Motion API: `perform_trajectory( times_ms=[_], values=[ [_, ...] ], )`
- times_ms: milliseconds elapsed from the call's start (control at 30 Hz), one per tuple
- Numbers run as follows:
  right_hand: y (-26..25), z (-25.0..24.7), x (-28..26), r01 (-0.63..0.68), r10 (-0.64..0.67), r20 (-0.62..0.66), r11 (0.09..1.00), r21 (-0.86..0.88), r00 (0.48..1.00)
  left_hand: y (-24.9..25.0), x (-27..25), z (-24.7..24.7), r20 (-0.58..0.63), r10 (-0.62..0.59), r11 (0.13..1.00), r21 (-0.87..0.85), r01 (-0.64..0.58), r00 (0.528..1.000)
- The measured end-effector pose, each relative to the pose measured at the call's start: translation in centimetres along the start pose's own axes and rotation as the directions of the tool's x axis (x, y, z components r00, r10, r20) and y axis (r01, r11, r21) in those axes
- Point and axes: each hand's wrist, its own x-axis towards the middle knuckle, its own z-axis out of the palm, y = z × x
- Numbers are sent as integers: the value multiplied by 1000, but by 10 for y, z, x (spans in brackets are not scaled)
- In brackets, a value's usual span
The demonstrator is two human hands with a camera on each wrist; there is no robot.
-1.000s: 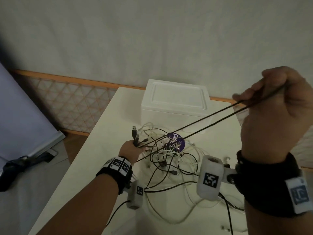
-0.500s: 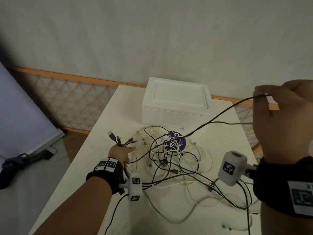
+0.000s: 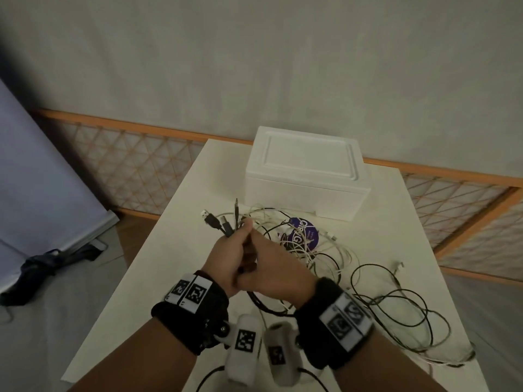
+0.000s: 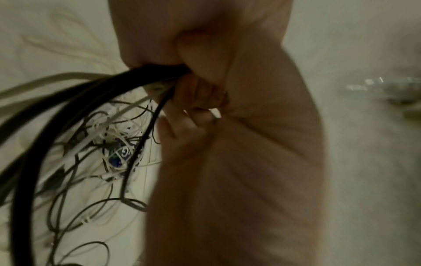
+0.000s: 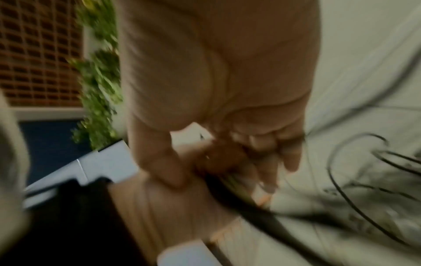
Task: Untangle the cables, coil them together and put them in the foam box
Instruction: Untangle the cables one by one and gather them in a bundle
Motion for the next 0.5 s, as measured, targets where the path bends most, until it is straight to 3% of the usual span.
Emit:
perform_trajectory(
  times_ms=[67, 167, 200, 267, 333, 500],
  values=[
    [9, 14, 10, -31, 29, 12, 958, 285, 1000, 0, -1, -5, 13, -19, 997, -68, 19, 1000],
    [23, 24, 12, -159, 113, 139, 908, 388, 984, 1, -1, -12, 7, -52, 982, -181, 52, 999],
    [28, 25, 10, -176, 121, 180, 928, 329, 976, 1, -1, -15, -2, -61, 976, -208, 59, 998],
    [35, 26, 4, -77, 74, 195, 997, 8, 978, 2, 3, -22, -24, -75, 963, -262, 66, 997],
    [47, 24, -1, 65, -7, 188, 950, -305, 982, 4, 7, -30, -50, -93, 944, -321, 73, 994],
    [68, 9, -15, 54, 50, 202, 877, -478, 978, -7, 8, -33, -79, -48, 925, -379, 14, 996]
  ],
)
